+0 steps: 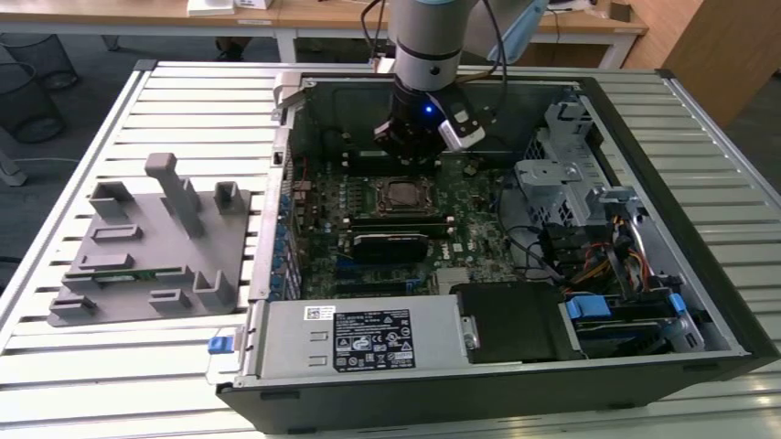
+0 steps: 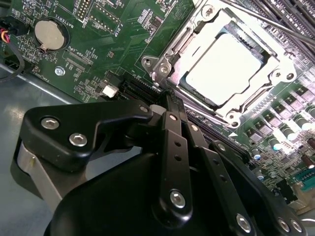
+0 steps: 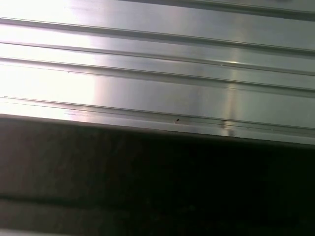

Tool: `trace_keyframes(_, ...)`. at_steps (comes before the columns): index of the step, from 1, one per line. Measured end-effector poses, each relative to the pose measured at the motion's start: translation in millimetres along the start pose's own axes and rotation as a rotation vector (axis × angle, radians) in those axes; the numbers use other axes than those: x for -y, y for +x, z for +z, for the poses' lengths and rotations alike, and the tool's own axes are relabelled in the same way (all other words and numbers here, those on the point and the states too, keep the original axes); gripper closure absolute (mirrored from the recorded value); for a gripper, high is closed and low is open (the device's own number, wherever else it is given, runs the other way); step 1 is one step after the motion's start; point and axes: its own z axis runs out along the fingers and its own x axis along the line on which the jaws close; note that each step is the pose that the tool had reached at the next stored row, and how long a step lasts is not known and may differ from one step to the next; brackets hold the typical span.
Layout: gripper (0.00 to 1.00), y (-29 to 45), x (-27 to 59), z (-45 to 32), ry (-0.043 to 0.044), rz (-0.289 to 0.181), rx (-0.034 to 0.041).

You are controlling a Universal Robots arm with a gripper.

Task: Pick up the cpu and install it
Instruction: 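Install the first cpu locking lever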

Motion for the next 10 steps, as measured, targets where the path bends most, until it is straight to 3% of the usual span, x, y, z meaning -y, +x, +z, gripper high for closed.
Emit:
trace_keyframes(5,0.89,-0.1,0.0,0.0,0.0019,0.0,-0.0001)
trace_keyframes(10,0.89,0.2,0.3,2.5,0.0145,0.0,-0.0019)
